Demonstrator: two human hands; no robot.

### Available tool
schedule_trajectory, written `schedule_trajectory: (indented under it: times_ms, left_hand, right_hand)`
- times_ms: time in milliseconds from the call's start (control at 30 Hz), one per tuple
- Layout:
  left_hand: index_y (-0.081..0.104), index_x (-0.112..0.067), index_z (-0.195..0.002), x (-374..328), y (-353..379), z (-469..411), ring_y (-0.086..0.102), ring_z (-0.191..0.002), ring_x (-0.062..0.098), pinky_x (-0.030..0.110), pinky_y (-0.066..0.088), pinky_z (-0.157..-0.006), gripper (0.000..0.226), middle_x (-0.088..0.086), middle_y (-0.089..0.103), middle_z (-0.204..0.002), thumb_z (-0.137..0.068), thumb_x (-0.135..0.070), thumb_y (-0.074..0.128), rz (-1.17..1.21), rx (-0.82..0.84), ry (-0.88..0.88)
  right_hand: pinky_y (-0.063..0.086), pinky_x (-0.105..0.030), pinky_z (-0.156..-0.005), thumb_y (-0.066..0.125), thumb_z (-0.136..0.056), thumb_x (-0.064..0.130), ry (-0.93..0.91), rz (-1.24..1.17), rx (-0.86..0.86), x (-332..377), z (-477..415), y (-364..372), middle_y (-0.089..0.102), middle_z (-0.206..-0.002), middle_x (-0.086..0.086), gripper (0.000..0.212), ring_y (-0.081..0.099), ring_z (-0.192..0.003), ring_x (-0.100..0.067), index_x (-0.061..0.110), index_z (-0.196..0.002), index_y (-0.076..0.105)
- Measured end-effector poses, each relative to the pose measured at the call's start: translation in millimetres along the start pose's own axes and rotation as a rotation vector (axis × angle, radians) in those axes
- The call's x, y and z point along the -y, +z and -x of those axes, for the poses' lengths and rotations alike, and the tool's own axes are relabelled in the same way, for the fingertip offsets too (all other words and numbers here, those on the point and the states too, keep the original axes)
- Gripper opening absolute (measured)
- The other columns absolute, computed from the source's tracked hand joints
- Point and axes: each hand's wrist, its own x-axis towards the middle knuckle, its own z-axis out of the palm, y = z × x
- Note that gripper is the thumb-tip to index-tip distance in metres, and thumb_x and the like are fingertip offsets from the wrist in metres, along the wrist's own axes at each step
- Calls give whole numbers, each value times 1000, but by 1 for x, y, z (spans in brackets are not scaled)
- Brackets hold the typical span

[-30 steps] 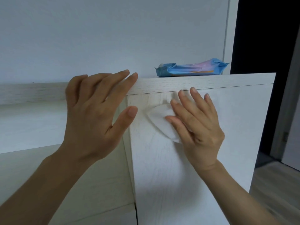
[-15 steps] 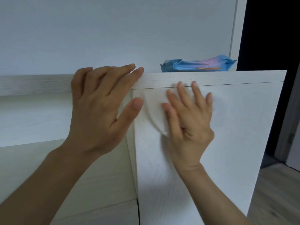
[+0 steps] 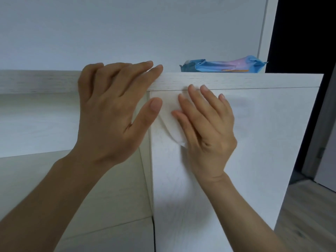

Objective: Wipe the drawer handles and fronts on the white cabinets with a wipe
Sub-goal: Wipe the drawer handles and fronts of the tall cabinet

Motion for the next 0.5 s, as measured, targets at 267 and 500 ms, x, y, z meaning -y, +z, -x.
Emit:
schedule_trajectory:
  times_ms: [267,500]
  left_hand:
    - [53,-17,-136,1,-2,0,43,-122,21,36,14,-107,71,-4,53,-136,-100,-53,2,23,10,-8]
    - [54,-18,-135,0,0,-1,47,-121,24,37,17,-106,69,-4,54,-135,-101,-51,4,14,-24,-4]
  right_hand:
    - [35,-31,-109,64,-91,18,33,-34,49,-36,3,-31,58,-116,-8,28,55,-113,-19,1,-113,57]
    - [46,-34,-99,69,-89,19,-119,-78,71,-13,-13,-8,69,-106,-6,19,64,-105,-18,6,-102,70]
